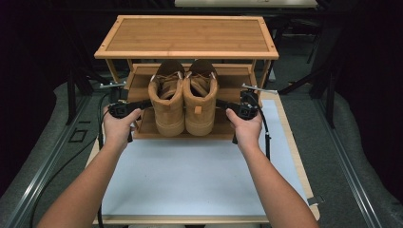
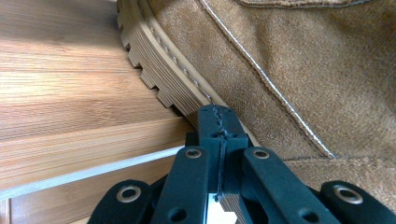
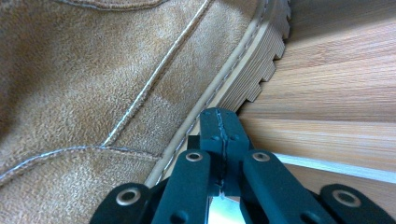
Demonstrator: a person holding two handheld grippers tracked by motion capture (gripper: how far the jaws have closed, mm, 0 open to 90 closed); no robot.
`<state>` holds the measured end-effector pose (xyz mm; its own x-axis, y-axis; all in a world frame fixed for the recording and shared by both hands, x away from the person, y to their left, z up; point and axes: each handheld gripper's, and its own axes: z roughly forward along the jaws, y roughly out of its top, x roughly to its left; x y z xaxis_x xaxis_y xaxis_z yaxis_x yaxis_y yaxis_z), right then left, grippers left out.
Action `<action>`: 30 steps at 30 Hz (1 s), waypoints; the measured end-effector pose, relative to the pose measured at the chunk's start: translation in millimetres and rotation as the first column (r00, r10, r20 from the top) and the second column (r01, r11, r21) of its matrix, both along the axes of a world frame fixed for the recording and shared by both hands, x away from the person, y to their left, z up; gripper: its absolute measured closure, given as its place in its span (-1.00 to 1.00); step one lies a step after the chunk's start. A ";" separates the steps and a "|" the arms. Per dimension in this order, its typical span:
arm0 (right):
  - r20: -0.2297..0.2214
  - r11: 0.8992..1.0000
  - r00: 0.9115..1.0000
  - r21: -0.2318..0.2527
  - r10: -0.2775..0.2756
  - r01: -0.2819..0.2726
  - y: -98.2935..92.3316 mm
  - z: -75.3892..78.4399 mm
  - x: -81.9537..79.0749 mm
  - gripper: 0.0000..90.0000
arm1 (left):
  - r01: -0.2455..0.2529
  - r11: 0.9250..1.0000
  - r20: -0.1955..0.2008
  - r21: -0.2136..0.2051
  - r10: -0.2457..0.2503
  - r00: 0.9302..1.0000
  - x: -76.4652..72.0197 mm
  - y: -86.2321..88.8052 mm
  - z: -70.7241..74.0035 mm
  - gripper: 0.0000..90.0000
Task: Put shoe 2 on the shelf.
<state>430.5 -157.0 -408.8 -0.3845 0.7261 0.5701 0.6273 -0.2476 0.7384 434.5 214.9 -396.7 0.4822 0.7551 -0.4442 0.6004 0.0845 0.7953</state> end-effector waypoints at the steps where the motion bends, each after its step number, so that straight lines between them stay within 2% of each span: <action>1: 0.007 1.000 1.000 0.003 0.002 -0.002 0.7 0.2 0.0 1.00 | 0.001 1.000 -0.003 0.000 -0.001 1.000 0.1 0.4 0.0 1.00; 5: -0.006 1.000 1.000 -0.028 0.011 -0.011 -0.4 2.0 -1.4 0.98 | 0.008 1.000 0.003 0.015 -0.008 1.000 -1.1 0.9 0.4 1.00; 7: 0.009 1.000 1.000 -0.021 0.011 -0.011 0.2 1.9 -2.4 0.96 | 0.015 1.000 0.002 0.011 -0.015 1.000 -2.4 1.2 1.2 0.99; 9: 0.011 0.999 1.000 -0.035 0.014 -0.013 0.4 3.0 -4.1 0.96 | 0.020 1.000 0.005 0.015 -0.020 1.000 -5.1 0.7 2.4 0.99; 12: 0.021 0.999 0.999 -0.040 0.036 -0.036 -0.3 5.1 -10.6 0.95 | 0.037 0.999 0.007 0.025 -0.037 0.999 -12.9 1.1 2.5 0.98; 15: 0.017 0.995 0.997 -0.069 0.070 -0.068 -1.2 5.3 -22.5 0.96 | 0.069 0.997 0.006 0.045 -0.070 0.998 -25.2 1.4 -0.6 0.96; 21: 0.007 0.987 0.991 -0.084 0.136 -0.135 -1.0 -4.8 -48.7 0.96 | 0.118 0.991 -0.003 0.062 -0.118 0.993 -47.9 2.8 -10.1 0.94; 25: -0.009 0.986 0.989 -0.077 0.150 -0.150 -0.6 -12.9 -56.6 0.98 | 0.133 0.989 0.006 0.064 -0.134 0.991 -60.6 0.9 -17.2 0.95; 28: -0.013 0.984 0.987 -0.074 0.160 -0.160 -0.3 -16.6 -59.7 0.98 | 0.132 0.986 0.003 0.099 -0.133 0.991 -66.0 -0.1 -24.0 0.95; 30: -0.015 0.983 0.985 -0.062 0.169 -0.170 -0.8 -18.3 -60.9 0.99 | 0.144 0.986 -0.002 0.083 -0.144 0.990 -67.2 -1.2 -26.8 0.95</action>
